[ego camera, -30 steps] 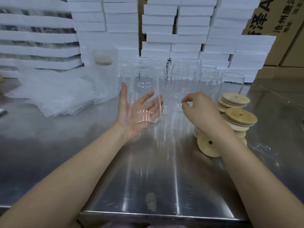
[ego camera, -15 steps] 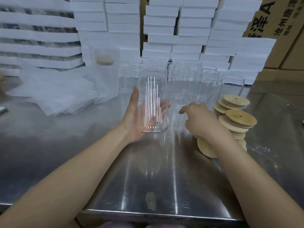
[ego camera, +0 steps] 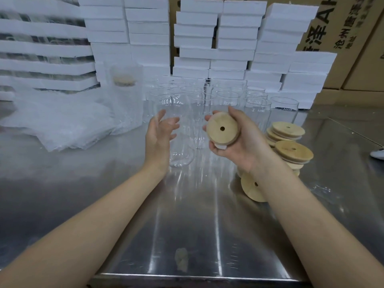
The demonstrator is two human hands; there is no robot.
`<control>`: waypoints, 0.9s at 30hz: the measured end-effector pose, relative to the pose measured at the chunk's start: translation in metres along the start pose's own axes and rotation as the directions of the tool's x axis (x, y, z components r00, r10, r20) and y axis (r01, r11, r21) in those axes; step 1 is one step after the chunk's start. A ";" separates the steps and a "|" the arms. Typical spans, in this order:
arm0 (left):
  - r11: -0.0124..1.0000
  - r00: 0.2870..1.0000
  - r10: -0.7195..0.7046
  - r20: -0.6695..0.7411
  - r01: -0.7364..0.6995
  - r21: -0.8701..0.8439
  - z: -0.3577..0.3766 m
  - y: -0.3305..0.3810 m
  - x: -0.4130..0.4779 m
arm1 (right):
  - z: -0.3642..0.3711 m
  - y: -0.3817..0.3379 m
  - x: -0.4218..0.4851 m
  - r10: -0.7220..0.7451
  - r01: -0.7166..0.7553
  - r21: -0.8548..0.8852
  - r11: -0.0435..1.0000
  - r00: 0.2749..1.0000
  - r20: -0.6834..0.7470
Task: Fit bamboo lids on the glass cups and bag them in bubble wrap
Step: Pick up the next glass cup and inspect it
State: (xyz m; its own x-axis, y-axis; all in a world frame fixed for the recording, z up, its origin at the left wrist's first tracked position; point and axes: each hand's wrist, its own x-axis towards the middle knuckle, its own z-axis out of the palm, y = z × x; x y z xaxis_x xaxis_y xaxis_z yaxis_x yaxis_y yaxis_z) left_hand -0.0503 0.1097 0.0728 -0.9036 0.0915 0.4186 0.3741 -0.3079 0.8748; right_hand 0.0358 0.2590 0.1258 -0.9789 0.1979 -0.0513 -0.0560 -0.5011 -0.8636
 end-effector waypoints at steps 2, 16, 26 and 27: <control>0.999 1.000 0.015 -0.006 -0.015 0.034 0.002 -0.001 -0.005 | -0.001 0.001 0.000 0.072 -0.082 0.156 0.984 0.995 0.073; 0.997 1.000 0.011 -0.004 -0.010 0.079 0.004 0.000 -0.008 | 0.005 0.000 -0.002 0.048 -0.080 0.468 0.880 0.996 0.079; 0.993 0.998 0.003 0.067 -0.011 0.120 0.005 0.000 -0.011 | 0.012 0.009 -0.005 -0.473 0.461 -0.204 0.863 0.881 -0.013; 0.992 0.998 -0.001 0.068 -0.007 0.124 0.005 -0.002 -0.011 | 0.010 0.011 -0.006 -0.615 0.570 -0.398 0.719 0.789 0.020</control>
State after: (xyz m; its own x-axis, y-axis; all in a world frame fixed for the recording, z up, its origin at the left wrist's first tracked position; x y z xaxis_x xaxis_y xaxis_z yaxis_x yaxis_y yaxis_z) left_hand -0.0398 0.1139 0.0681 -0.8875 0.1564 0.4334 0.4037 -0.1891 0.8951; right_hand 0.0396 0.2438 0.1219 -0.7414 0.4475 0.5000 -0.5200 0.0879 -0.8497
